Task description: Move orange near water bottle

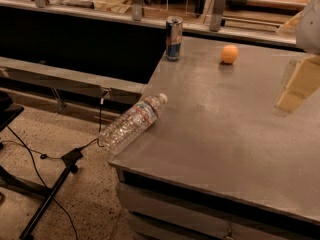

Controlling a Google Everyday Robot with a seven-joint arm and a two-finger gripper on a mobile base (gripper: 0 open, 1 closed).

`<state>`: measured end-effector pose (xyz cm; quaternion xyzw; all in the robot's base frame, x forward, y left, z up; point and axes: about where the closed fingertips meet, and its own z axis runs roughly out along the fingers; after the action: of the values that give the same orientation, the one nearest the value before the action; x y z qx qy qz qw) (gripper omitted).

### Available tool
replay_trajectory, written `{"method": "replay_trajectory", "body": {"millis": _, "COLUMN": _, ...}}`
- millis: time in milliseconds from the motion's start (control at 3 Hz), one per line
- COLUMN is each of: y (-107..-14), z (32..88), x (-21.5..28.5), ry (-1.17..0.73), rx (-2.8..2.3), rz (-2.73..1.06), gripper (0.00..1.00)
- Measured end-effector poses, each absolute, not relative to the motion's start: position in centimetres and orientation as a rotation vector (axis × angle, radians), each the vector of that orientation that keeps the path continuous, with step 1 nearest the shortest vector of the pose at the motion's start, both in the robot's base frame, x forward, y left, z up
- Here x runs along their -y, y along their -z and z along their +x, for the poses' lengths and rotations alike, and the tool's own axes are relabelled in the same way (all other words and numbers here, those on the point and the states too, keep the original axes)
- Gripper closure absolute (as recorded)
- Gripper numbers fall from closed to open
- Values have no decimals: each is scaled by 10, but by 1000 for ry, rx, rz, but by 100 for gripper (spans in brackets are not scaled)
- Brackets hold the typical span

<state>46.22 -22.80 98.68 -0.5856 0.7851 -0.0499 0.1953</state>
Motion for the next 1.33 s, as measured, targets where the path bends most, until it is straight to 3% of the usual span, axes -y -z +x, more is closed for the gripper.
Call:
{"method": "replay_trajectory", "body": {"millis": 1000, "y": -1006, "z": 650, "x": 295, "ry": 124, "rx": -2055, "rz": -1236, "gripper": 0}}
{"method": "replay_trajectory", "body": {"millis": 1333, "y": -1012, "z": 669, "x": 298, "ry": 134, "rx": -2024, "rz": -1205, "gripper": 0}}
